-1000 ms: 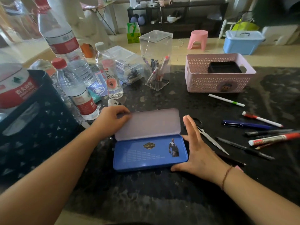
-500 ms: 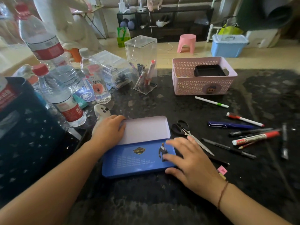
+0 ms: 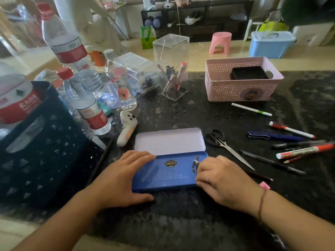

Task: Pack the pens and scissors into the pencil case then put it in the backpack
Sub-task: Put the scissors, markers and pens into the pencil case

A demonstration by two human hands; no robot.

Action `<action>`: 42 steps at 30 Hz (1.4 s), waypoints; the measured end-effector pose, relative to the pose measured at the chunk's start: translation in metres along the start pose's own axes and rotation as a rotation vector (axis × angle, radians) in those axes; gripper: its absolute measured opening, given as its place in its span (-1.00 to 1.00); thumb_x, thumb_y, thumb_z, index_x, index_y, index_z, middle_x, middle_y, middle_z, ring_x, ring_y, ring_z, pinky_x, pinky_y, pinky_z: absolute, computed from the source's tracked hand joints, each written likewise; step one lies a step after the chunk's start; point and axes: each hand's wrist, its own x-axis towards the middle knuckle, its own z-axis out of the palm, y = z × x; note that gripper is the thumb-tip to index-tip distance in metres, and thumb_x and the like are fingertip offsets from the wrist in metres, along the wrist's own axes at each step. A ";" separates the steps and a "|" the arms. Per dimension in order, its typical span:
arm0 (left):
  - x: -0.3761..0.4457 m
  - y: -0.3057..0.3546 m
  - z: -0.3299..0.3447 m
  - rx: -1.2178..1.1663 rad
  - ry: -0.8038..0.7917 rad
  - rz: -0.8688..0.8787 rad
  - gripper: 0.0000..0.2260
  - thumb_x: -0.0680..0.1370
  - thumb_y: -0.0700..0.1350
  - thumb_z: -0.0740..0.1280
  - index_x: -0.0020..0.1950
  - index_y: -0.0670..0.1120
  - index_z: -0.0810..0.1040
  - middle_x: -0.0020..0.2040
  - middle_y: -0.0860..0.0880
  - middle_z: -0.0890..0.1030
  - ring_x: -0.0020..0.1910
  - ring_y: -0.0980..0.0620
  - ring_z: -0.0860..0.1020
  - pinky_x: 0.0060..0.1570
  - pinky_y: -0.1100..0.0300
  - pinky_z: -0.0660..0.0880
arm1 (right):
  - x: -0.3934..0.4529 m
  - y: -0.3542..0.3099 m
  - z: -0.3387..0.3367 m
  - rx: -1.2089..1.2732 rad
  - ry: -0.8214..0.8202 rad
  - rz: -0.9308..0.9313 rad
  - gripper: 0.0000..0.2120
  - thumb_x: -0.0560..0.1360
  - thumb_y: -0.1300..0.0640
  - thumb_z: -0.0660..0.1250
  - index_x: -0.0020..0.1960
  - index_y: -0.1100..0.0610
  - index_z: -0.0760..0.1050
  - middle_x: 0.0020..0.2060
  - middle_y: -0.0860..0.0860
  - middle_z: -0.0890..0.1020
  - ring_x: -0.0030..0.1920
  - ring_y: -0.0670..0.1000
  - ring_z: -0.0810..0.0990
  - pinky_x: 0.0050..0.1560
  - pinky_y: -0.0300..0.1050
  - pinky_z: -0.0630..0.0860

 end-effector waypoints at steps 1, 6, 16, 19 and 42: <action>-0.001 0.001 0.003 0.006 0.014 -0.024 -0.14 0.28 0.44 0.34 0.49 0.19 0.14 0.43 0.22 0.28 0.43 0.22 0.19 0.39 0.16 0.29 | 0.000 0.000 -0.001 -0.011 0.002 -0.014 -0.82 0.45 0.01 0.21 -0.25 -0.02 0.56 -0.26 -0.11 0.57 -0.23 -0.04 0.54 -0.29 -0.10 0.46; 0.026 0.026 0.004 0.128 0.023 -0.029 -0.06 0.24 0.48 0.27 0.52 0.11 0.13 0.44 0.15 0.29 0.38 0.11 0.28 0.39 0.12 0.27 | -0.007 -0.004 0.004 -0.037 0.034 -0.050 -0.85 0.47 0.07 0.24 -0.20 0.03 0.56 -0.20 -0.06 0.60 -0.18 0.00 0.56 -0.23 -0.06 0.50; 0.054 0.047 -0.001 0.221 -0.146 -0.104 -0.14 0.20 0.42 0.37 0.40 0.09 0.22 0.29 0.10 0.34 0.19 0.02 0.37 0.15 0.04 0.44 | -0.011 -0.014 0.007 -0.118 0.345 0.058 -0.83 0.55 0.18 0.20 -0.15 0.16 0.52 -0.15 0.08 0.59 -0.09 0.11 0.55 -0.16 0.03 0.51; 0.052 0.048 -0.003 0.171 -0.188 -0.117 -0.07 0.19 0.46 0.36 0.44 0.09 0.18 0.34 0.09 0.31 0.26 0.01 0.35 0.25 0.02 0.39 | -0.013 -0.018 0.011 -0.062 0.442 0.085 -0.87 0.54 0.26 0.22 -0.15 0.22 0.52 -0.15 0.11 0.57 -0.09 0.10 0.54 -0.07 0.00 0.52; -0.037 0.064 0.035 0.122 -0.139 -0.087 -0.15 0.29 0.59 0.08 0.47 0.34 -0.15 0.48 0.20 0.06 0.49 0.08 -0.01 0.45 -0.11 -0.32 | -0.074 -0.038 0.018 -0.134 0.021 0.158 -0.45 0.38 -0.36 0.23 0.24 -0.07 0.45 0.33 0.02 0.46 0.38 0.12 0.34 0.33 0.13 0.19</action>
